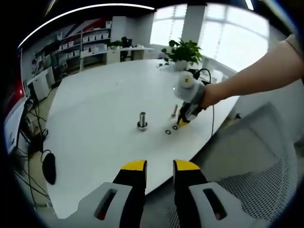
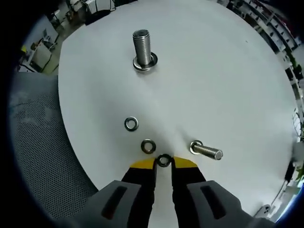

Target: Place the washer onto the threaded stud by aligning its center hole with the stud, sliding it down to the base, and recovering from edge contact or off-axis alignment until the washer reaches the visible bottom stop.

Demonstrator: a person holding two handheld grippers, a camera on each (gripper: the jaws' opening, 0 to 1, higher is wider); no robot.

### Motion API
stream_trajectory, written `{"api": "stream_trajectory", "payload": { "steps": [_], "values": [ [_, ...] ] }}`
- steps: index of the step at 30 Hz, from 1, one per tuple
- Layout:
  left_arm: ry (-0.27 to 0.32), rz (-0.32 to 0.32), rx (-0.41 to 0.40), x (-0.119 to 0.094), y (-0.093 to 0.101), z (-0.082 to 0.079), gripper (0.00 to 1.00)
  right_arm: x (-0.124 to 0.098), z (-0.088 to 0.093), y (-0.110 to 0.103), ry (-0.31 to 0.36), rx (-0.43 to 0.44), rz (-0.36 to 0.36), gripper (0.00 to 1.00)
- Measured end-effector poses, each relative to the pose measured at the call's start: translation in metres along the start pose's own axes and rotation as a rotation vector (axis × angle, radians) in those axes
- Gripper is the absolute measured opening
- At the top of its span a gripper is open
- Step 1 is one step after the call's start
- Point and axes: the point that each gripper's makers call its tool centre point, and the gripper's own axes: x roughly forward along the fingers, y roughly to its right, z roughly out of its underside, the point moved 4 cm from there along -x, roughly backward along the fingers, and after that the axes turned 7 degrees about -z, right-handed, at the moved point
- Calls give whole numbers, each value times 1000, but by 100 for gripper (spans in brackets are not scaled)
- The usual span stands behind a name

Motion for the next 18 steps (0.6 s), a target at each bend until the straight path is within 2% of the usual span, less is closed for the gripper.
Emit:
{"api": "stream_trajectory", "payload": {
  "steps": [4,7,11,15,17,18],
  "values": [
    [1,2,-3,0,0,0,19,0,3,0,46,38,16,14],
    [0,3,-2,0,0,0,19,-2,6,-1,82,68,0,14],
    [8,4,-7,-1,0,-1,19,-2,12,-1,65,63,0,14],
    [7,9,-1,0,1,-1,19,-5,19,0,44,94,8,14],
    [11,10,-2,-1,1,-1,19,-8,19,2,66,116,15,14],
    [12,11,-5,-1,1,-1,19,-13,18,4,101,141,25,14]
  ]
}}
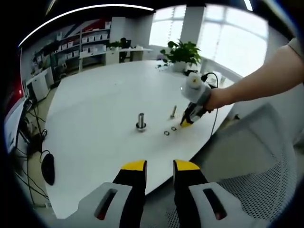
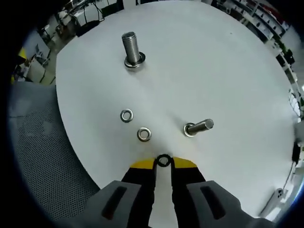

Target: Place the washer onto the threaded stud by aligning its center hole with the stud, sliding it down to the base, and recovering from edge contact or off-axis alignment until the washer reaches the visible bottom stop.

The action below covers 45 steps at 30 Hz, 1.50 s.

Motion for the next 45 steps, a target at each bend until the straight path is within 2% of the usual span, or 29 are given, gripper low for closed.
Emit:
{"api": "stream_trajectory", "payload": {
  "steps": [3,9,15,23,32,45],
  "values": [
    [5,1,1,0,0,-1,19,-10,-2,7,29,39,3,14],
    [9,7,4,-1,1,-1,19,-29,-8,20,66,53,27,14],
    [12,9,4,-1,1,-1,20,-44,-19,22,108,47,37,14],
    [15,10,4,-1,1,-2,19,-53,-27,22,132,27,46,14],
    [15,11,6,-2,2,-2,20,-52,-41,23,154,-28,60,14],
    [15,13,11,-1,2,-2,19,-39,-47,24,92,-84,68,14]
  ]
}}
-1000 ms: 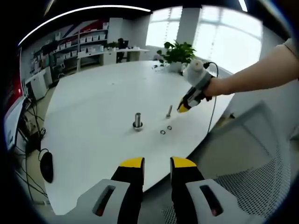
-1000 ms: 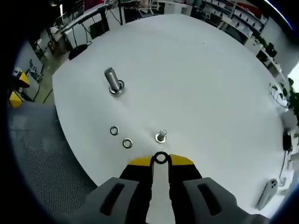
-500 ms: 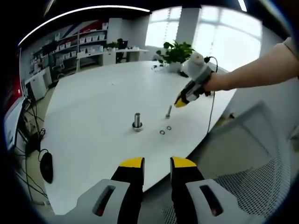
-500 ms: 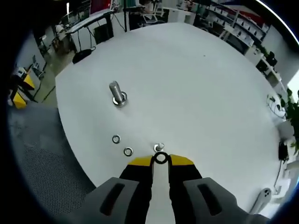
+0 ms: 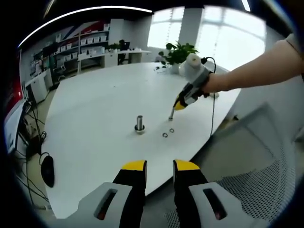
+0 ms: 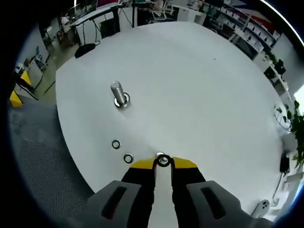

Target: Place the washer onto the threaded stud by aligning its center hole with the stud, sliding it down to the base, and recovering from edge contact or off-axis alignment until the washer reaches the visible bottom stop.

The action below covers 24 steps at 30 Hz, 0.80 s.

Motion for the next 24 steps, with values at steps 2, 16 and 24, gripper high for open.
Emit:
{"api": "stream_trajectory", "payload": {
  "steps": [2,16,24],
  "values": [
    [-3,4,3,0,1,0,19,-1,-1,1,3,-3,1,14],
    [-7,2,-1,0,0,1,19,16,0,2,-51,-15,-23,14],
    [-11,2,-2,0,0,2,19,32,0,7,-94,-37,-43,14]
  ]
}}
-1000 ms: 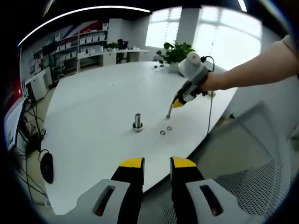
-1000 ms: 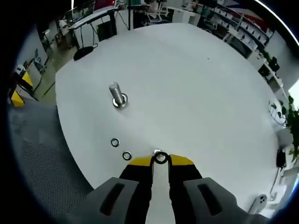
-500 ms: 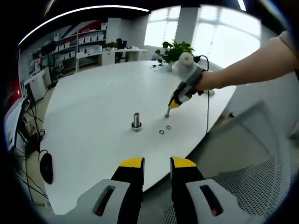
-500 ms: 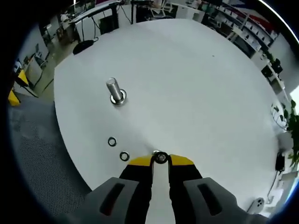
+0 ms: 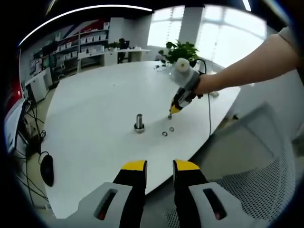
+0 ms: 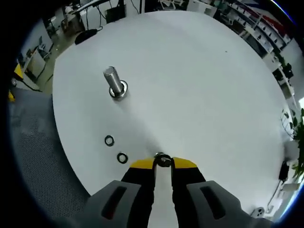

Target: Place the washer onto the threaded stud by aligning its center hole with the stud, sliding it down to the base, and recovering from edge contact or off-axis alignment until the washer reaches the visible bottom stop.

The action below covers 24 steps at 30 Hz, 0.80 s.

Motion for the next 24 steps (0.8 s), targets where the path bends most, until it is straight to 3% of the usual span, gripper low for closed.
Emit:
{"api": "stream_trajectory", "payload": {
  "steps": [12,24],
  "values": [
    [1,-5,2,0,0,0,19,16,6,-1,-98,-68,-4,14],
    [-4,-24,4,1,-3,0,18,14,6,-2,-112,-66,-5,19]
  ]
}}
